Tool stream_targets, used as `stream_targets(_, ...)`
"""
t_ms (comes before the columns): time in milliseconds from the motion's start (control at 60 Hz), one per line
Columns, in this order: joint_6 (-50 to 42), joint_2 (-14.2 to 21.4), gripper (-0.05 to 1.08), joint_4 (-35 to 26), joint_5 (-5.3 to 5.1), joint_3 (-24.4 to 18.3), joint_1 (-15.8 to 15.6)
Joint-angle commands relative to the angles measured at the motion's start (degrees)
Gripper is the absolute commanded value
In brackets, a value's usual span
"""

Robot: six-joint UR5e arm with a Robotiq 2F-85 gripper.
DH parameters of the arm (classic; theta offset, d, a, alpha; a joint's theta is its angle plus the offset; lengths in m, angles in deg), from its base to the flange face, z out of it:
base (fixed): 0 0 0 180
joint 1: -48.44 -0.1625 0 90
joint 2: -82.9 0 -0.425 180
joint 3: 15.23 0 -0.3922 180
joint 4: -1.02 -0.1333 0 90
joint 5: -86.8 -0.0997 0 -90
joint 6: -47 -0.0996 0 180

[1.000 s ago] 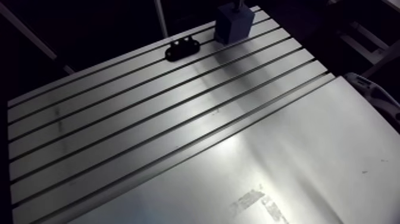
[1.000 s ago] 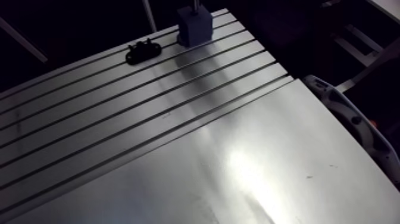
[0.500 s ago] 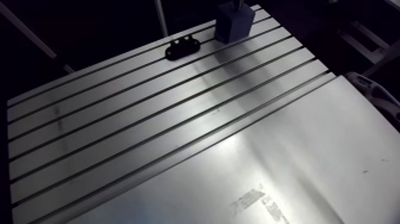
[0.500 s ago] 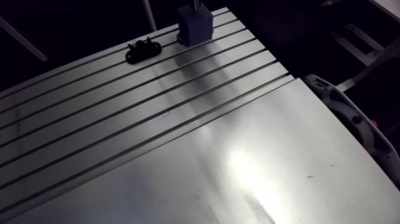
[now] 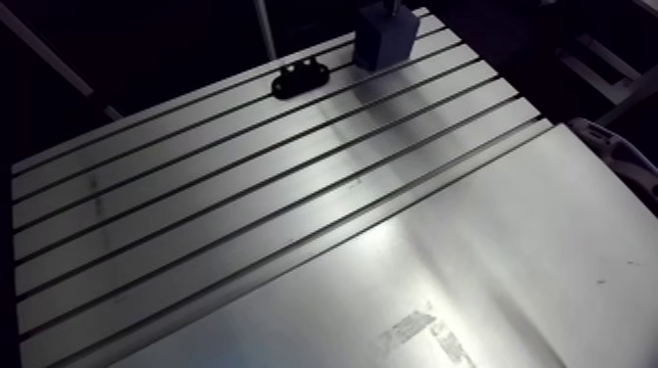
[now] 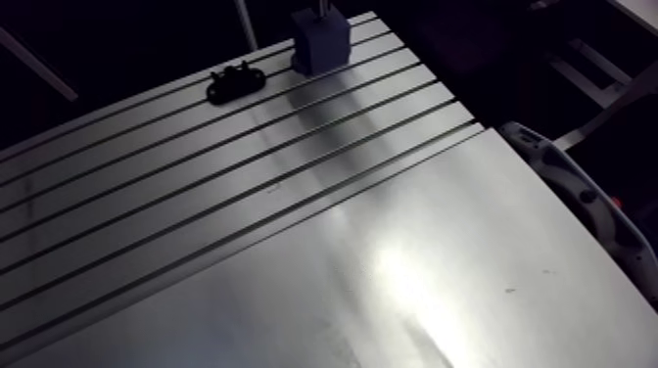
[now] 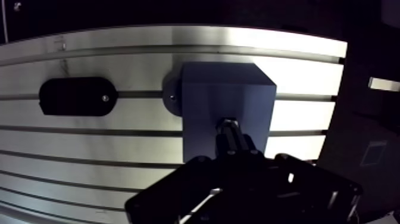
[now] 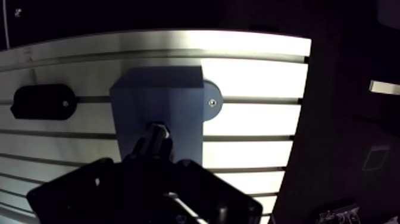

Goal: Pick up the M10 bolt and insert it into the hex recess until seated.

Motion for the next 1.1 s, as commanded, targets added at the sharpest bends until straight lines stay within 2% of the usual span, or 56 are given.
stream_targets(17, -0.03, -0.08, 1.08, 0.04, 0.02, 0.04, 0.0)
stream_targets(1100, 0.15, -0.44, 1.08, 0.2, 0.03, 0.13, -0.08)
